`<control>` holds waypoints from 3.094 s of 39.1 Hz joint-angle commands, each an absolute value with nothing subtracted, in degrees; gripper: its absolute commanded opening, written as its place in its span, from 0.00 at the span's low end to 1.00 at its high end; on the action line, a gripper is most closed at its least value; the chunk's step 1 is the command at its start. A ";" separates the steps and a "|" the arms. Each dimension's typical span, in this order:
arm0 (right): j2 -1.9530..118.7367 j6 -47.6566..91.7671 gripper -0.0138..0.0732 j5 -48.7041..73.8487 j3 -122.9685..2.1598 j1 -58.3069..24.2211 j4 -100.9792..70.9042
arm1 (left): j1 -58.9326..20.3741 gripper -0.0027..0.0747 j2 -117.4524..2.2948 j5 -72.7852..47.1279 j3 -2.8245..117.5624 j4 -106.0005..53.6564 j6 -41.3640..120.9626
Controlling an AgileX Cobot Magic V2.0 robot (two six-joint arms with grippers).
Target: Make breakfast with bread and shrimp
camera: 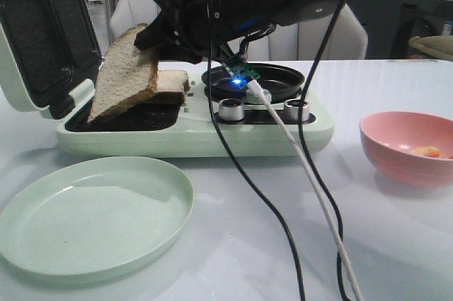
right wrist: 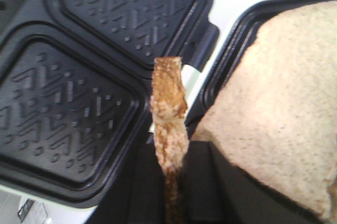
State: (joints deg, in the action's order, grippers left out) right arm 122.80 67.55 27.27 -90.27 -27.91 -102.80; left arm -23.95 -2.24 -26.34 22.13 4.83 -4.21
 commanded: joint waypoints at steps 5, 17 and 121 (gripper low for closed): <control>120.41 68.53 0.68 27.60 -92.78 -27.75 -109.03 | -23.90 0.90 -2.87 -21.89 23.53 4.40 -4.33; 118.56 68.63 0.82 23.66 -93.06 -27.64 -100.10 | -23.90 0.90 -2.87 -21.89 23.53 4.40 -4.33; 6.57 -2.36 0.80 4.73 -9.98 -25.27 -5.01 | -23.90 0.88 -8.86 -21.44 25.63 4.27 -4.33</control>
State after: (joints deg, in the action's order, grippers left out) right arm 6.10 -2.51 9.74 -8.41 -25.54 -5.02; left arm -23.95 -5.39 -26.52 22.53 4.74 -4.21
